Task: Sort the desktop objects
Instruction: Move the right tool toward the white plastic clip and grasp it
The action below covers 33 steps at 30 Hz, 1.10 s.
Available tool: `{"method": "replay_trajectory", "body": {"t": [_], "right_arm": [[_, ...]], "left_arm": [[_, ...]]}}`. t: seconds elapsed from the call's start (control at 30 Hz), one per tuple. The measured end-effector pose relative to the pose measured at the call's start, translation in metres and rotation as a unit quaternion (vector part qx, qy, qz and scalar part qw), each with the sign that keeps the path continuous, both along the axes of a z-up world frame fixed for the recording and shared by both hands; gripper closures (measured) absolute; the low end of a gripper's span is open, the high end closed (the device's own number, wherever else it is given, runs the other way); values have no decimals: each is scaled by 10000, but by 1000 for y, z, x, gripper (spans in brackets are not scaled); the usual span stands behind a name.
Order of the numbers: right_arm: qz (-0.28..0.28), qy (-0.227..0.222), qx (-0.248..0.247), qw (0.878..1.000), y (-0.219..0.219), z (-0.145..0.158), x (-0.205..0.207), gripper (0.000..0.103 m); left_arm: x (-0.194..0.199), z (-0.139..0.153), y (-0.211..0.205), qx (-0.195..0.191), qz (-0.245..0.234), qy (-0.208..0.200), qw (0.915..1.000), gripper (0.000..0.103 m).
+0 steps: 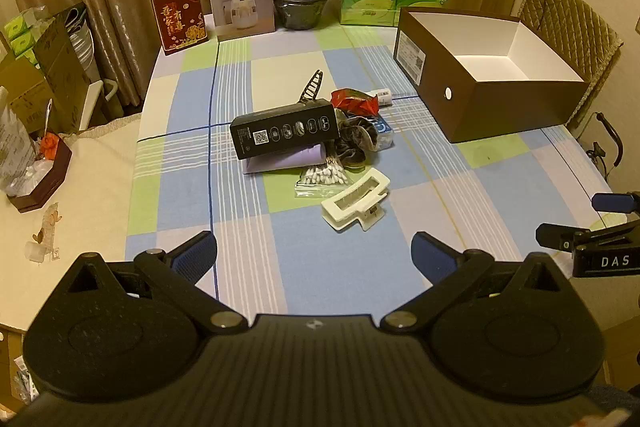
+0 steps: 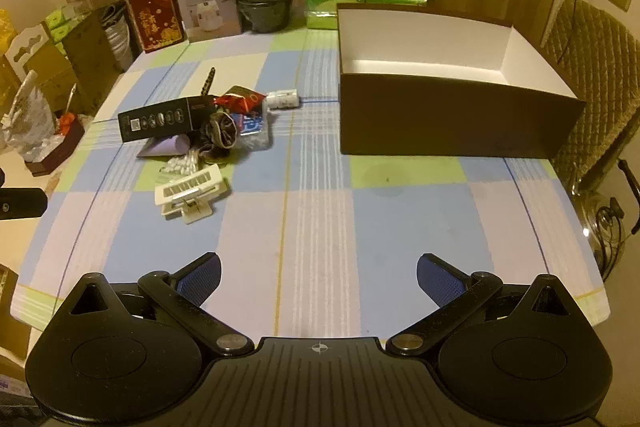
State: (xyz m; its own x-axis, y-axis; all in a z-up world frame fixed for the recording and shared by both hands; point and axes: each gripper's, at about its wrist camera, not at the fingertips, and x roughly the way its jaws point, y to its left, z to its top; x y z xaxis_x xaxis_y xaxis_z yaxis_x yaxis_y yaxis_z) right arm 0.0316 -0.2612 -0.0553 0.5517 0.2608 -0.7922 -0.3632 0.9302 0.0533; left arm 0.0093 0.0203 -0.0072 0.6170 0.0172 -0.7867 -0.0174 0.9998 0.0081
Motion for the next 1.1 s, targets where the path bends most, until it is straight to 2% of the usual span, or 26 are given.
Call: {"method": "replay_trajectory", "body": {"t": [0.33, 1.1], "right_arm": [[190, -80, 223, 9995, 7, -1, 5, 2], [594, -66, 268, 9979, 31, -7, 16, 2]], "left_arm": [[4, -2, 6, 1, 116, 19, 9999, 1], [13, -4, 21, -8, 274, 116, 9996, 1]]}}
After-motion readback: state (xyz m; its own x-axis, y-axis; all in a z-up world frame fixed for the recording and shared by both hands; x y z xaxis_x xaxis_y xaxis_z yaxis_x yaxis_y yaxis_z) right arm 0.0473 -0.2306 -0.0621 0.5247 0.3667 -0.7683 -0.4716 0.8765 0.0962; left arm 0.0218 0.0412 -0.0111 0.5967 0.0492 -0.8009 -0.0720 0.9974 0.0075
